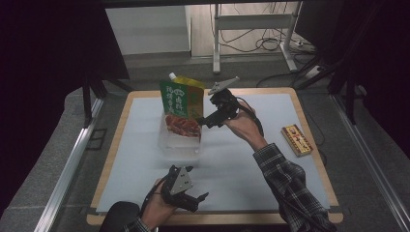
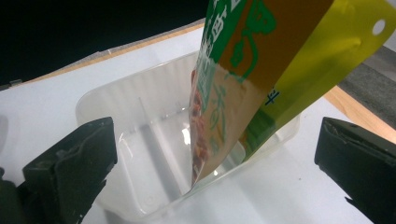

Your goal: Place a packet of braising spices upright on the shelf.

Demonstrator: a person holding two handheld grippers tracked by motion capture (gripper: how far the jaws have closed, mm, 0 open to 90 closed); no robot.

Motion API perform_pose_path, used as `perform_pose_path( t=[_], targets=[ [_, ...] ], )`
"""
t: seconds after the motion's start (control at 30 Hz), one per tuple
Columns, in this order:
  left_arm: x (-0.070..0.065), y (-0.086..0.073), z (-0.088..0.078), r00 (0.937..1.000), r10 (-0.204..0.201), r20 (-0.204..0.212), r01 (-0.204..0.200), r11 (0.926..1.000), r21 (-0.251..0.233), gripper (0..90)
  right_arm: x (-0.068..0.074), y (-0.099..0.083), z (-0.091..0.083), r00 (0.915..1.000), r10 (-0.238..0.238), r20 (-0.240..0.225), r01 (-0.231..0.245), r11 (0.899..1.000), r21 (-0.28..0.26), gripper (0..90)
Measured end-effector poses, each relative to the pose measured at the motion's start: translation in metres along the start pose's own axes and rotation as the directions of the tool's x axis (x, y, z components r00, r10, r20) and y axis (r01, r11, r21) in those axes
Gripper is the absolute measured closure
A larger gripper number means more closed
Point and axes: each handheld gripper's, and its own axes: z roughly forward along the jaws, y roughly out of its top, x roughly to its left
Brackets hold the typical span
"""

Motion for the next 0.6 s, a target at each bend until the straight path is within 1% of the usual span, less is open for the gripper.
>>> perform_pose_path(
  t=[0.07,0.3,0.33,0.37,0.4,0.47,0.53,0.6],
  targets=[
    [0.000,0.000,0.000,1.0000,0.000,0.001,0.000,1.0000,0.001,4.1,0.001,-0.003,-0.002,1.0000,0.005,0.000,-0.005,1.000,0.007,0.0],
    [0.000,0.000,0.001,1.0000,0.003,0.001,-0.003,1.0000,0.004,4.1,0.003,-0.014,-0.007,0.9998,0.016,-0.011,-0.016,1.000,0.004,0.0],
    [0.000,0.000,0.001,1.0000,0.003,0.003,-0.003,1.0000,0.005,4.1,0.004,-0.018,-0.008,0.9996,0.020,-0.020,-0.020,1.000,0.015,0.0],
    [0.000,0.000,0.001,1.0000,0.003,0.003,-0.003,1.0000,0.005,4.1,0.004,-0.018,-0.008,0.9996,0.020,-0.020,-0.020,1.000,0.015,0.0],
    [0.000,0.000,0.001,1.0000,0.003,0.004,-0.003,1.0000,0.007,4.1,0.004,-0.020,-0.009,0.9995,0.020,-0.025,-0.019,1.000,0.019,0.0],
    [-0.001,0.000,0.002,1.0000,0.007,0.007,-0.007,0.9999,0.013,4.1,0.006,-0.027,-0.010,0.9998,0.012,-0.017,-0.011,0.999,0.031,0.0],
    [-0.001,0.000,0.002,0.9999,0.009,0.007,-0.009,0.9999,0.012,4.1,0.007,-0.032,-0.011,1.0000,-0.001,-0.009,0.001,1.000,0.029,0.0],
    [-0.001,0.000,0.002,0.9999,0.008,0.007,-0.008,0.9999,0.011,4.1,0.007,-0.034,-0.012,1.0000,-0.002,-0.009,0.002,1.000,0.027,0.0]
  ],
)
